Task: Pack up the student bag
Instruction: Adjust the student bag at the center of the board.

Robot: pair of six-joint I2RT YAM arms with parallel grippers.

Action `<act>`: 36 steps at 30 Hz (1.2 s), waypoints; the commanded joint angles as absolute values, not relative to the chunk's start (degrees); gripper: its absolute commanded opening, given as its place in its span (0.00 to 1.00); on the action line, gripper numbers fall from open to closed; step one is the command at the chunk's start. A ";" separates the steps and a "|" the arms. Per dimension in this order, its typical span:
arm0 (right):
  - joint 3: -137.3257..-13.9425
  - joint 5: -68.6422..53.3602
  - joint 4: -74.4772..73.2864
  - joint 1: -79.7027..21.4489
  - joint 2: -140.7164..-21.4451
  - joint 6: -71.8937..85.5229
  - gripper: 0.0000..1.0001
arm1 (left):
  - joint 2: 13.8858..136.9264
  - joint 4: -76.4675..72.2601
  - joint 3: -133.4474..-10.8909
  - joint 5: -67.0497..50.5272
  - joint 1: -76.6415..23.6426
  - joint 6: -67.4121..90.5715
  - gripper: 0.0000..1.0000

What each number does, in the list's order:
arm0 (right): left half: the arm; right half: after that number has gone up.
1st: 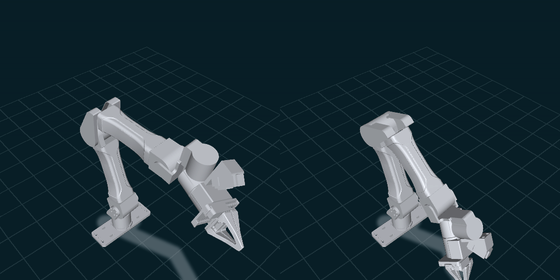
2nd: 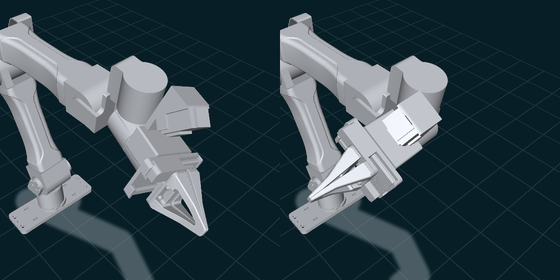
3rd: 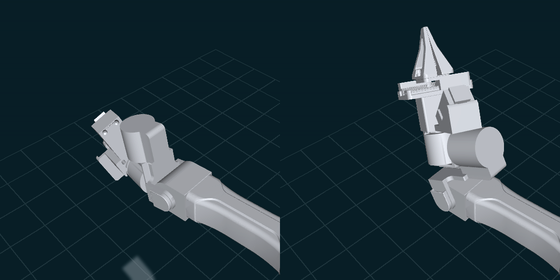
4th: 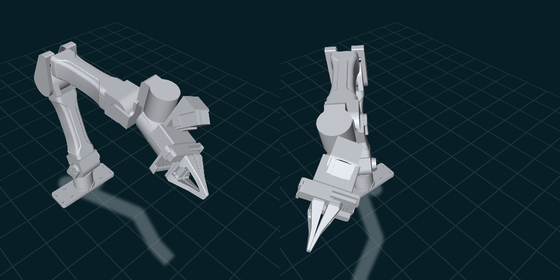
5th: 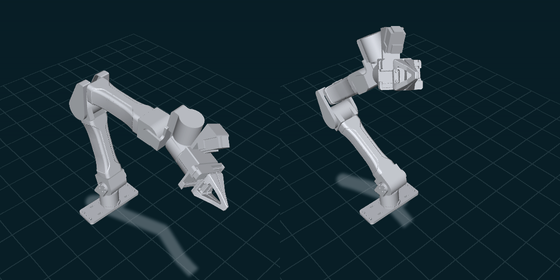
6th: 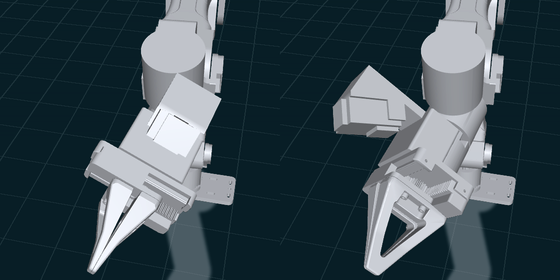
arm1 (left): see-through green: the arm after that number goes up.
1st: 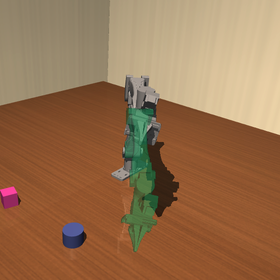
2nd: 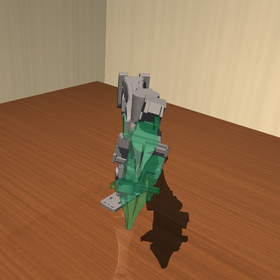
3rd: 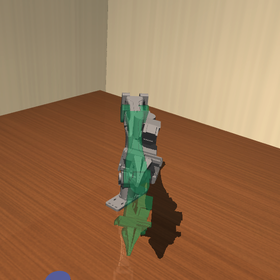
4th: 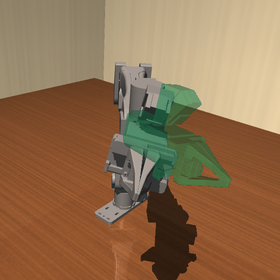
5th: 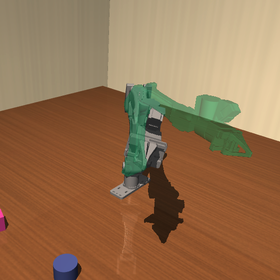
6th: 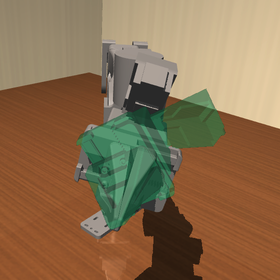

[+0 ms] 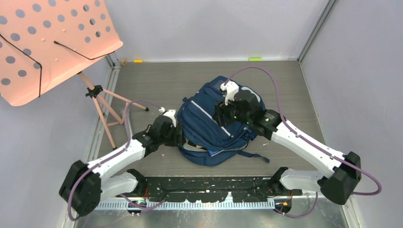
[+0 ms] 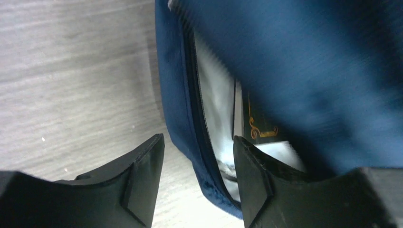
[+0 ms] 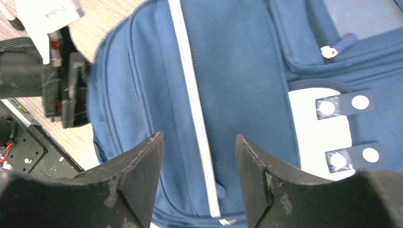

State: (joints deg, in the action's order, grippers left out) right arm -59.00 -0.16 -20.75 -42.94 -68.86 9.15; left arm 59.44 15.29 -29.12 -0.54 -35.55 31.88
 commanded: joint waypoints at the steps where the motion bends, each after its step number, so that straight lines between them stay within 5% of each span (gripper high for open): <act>1: -60.25 1.96 -26.03 -43.96 -65.22 8.55 0.65 | 65.84 14.50 -35.25 3.33 -35.64 24.26 0.58; 7: -62.70 11.00 -27.24 -52.11 -65.82 6.15 0.68 | 74.19 8.64 -37.73 4.15 -35.52 17.76 0.47; 12: -62.42 16.75 -22.45 -57.49 -70.48 4.53 0.69 | 77.02 9.09 -39.27 3.70 -35.33 17.62 0.00; 26: -58.65 21.04 -3.34 -61.81 -86.53 -4.68 0.70 | 54.16 7.01 -33.14 -2.37 -35.33 26.88 0.00; 28: -57.53 27.33 -1.37 -61.79 -87.02 -4.13 0.53 | 52.65 8.95 -34.17 -1.29 -35.27 25.75 0.00; 29: -57.11 31.46 -0.63 -61.79 -86.84 -3.69 0.28 | 51.80 10.25 -34.93 -0.68 -35.32 25.27 0.00; 31: -55.51 35.75 -0.39 -61.79 -85.35 -3.59 0.04 | 50.83 13.03 -36.88 2.47 -35.08 24.82 0.00; 36: -49.68 37.34 -1.90 -61.70 -77.87 -3.65 0.01 | 47.75 18.10 -43.93 11.45 -34.05 23.85 0.00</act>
State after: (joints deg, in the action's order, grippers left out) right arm -54.11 25.63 0.27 -63.70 -83.81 -2.83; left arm 53.95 18.61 -33.87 3.09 -35.14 26.33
